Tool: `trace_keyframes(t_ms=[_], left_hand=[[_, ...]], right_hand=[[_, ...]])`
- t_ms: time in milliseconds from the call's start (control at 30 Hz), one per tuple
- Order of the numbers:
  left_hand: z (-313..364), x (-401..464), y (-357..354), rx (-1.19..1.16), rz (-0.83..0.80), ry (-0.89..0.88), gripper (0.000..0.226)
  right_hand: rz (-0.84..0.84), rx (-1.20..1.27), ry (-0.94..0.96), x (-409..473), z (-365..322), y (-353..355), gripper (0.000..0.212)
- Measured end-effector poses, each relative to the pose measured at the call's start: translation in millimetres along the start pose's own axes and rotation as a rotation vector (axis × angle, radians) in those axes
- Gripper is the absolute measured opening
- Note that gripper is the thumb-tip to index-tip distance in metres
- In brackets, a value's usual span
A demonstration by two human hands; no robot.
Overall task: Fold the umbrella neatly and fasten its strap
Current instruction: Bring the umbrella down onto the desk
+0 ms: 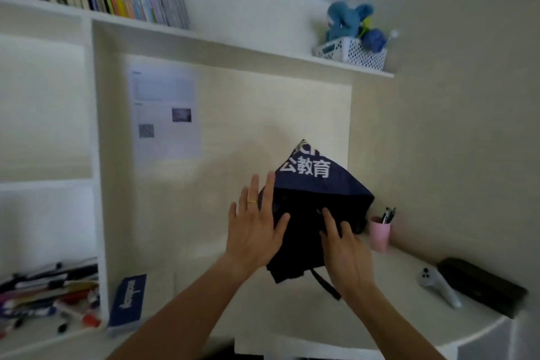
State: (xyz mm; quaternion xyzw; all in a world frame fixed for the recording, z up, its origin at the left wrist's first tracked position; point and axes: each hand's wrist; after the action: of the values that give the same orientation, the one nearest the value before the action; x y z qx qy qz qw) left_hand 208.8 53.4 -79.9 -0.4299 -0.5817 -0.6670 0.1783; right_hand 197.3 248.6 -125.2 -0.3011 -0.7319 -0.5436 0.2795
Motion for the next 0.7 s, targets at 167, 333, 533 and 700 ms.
trace_keyframes(t_ms=[167,333,533,700], left_hand=[[12.1,50.7,54.2,-0.141,0.011,0.023,0.080],[30.3,73.8,117.1,-0.214,0.097,-0.260,0.076],[37.9,86.4,150.9,-0.003,0.429,-0.342,0.061],[30.8,83.0,153.6,-0.064,0.410,-0.239,0.070]], right_hand=[[0.221,0.355,-0.038,25.7,-16.6,72.2,0.061],[0.216,0.830,-0.091,51.8,-20.1,106.7,0.065],[0.039,1.532,-0.414,75.5,-33.3,113.8,0.020],[0.107,1.599,-0.410,83.8,-34.5,109.2,0.006]])
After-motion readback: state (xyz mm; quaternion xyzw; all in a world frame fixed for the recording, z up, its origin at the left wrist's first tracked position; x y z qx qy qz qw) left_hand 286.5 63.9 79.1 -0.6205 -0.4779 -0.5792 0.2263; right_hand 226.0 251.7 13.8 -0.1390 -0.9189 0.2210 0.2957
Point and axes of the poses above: each hand's wrist, its own x-axis towards the middle knuckle, its own y-axis out of the back of the hand, z = x × y, and after that the axes turned 11 degrees about -y, right-handed
